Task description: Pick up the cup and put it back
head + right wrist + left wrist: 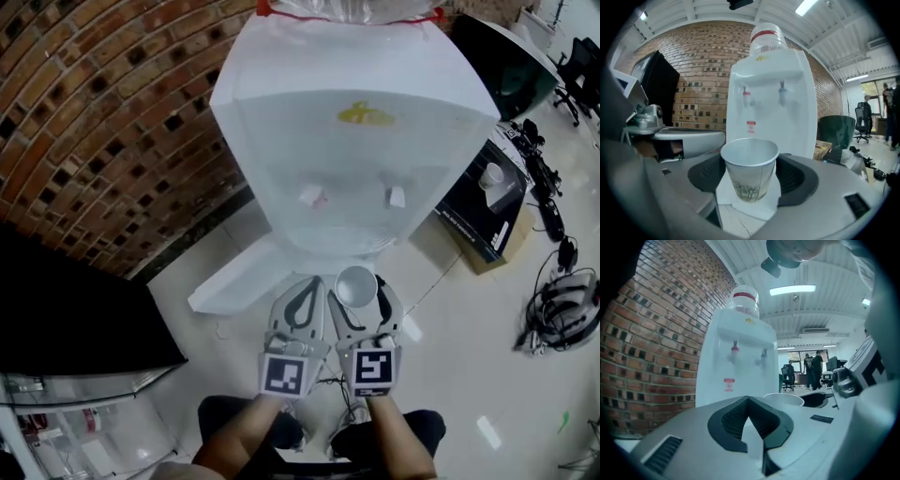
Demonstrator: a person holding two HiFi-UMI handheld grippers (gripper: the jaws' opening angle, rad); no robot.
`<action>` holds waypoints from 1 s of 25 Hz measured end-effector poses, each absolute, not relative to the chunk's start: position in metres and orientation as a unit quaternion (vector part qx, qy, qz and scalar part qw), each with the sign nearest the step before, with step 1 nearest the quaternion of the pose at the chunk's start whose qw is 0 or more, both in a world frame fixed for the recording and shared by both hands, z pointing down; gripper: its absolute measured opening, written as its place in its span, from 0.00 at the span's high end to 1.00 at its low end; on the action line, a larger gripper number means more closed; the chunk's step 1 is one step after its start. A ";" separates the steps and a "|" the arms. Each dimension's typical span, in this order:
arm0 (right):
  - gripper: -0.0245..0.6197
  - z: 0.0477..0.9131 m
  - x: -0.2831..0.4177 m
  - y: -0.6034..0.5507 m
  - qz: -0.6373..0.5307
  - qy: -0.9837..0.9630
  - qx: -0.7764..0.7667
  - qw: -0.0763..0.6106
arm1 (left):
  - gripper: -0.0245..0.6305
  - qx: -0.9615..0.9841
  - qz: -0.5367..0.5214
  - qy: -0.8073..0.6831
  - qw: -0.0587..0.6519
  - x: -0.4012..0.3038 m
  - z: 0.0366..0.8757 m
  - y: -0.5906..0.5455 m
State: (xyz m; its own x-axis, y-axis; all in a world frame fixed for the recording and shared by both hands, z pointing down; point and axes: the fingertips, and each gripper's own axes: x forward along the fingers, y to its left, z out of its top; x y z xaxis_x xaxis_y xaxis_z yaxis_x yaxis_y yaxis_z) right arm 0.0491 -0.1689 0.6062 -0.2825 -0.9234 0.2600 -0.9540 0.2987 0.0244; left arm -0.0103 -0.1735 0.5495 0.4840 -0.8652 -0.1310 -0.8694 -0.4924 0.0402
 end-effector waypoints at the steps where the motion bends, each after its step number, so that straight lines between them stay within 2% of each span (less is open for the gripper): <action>1: 0.43 0.628 0.050 -0.173 0.070 -0.796 0.590 0.112 | 0.96 -0.862 0.064 0.502 0.014 -0.009 0.571 -0.176; 8: 0.43 0.753 0.053 -0.200 0.061 -0.794 0.591 0.126 | 0.96 -0.861 0.044 0.506 0.014 -0.001 0.697 -0.202; 25: 0.43 0.934 0.051 -0.332 0.048 -0.804 0.585 0.096 | 0.96 -0.865 0.013 0.502 -0.009 0.007 0.826 -0.247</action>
